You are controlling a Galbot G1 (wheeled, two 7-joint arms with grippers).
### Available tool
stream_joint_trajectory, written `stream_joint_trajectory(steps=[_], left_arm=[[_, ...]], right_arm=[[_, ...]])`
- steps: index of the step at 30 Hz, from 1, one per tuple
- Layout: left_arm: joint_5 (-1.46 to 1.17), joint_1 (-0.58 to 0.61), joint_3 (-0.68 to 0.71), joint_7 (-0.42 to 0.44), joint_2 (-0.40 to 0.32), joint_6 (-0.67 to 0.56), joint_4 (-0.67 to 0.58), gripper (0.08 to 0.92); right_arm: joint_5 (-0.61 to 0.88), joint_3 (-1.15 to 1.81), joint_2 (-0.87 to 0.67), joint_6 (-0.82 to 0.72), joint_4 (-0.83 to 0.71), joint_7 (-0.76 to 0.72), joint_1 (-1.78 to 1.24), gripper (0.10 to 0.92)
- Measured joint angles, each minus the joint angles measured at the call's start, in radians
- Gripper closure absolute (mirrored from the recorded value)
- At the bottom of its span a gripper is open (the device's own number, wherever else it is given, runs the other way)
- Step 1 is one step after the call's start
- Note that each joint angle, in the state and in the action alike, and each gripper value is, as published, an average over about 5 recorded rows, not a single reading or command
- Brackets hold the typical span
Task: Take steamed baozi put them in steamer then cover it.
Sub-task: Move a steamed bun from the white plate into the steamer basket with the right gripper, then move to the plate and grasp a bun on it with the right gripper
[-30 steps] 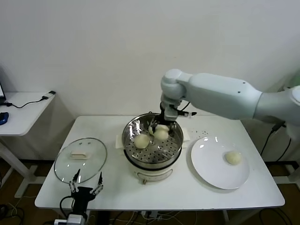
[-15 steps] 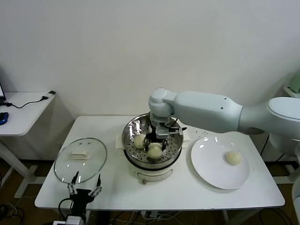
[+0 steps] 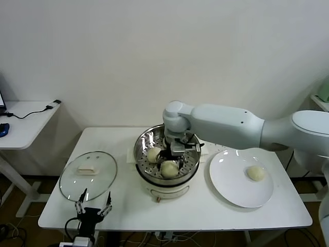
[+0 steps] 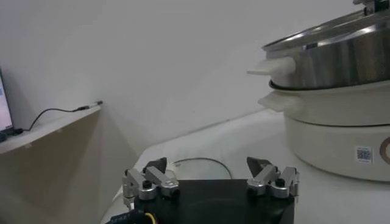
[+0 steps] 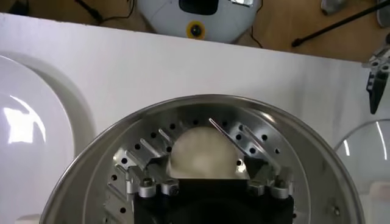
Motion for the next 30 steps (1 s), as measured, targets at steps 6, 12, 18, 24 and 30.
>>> stream_joint_trajectory(steps=[6, 12, 18, 24, 30], left_arm=[[0.001, -0.002, -0.001, 0.0, 0.001, 0.001, 0.0, 0.177], [0.004, -0.001, 0.002, 0.0, 0.003, 0.001, -0.006, 0.177], [0.002, -0.006, 0.006, 0.0, 0.007, 0.002, -0.012, 0.177], [0.005, -0.013, 0.014, 0.002, 0.008, 0.005, -0.022, 0.177], [0.006, -0.016, 0.015, 0.002, 0.008, 0.008, -0.031, 0.177]], right_arm=[[0.0, 0.023, -0.021, 0.007, 0.003, -0.003, 0.016, 0.202], [0.03, 0.034, -0.082, -0.021, -0.01, 0.02, 0.064, 0.203], [0.139, -0.024, -0.202, -0.171, -0.017, 0.104, 0.146, 0.203], [0.292, -0.051, -0.361, -0.416, -0.021, 0.151, 0.176, 0.203], [0.371, -0.005, -0.511, -0.606, -0.04, 0.153, 0.117, 0.203]])
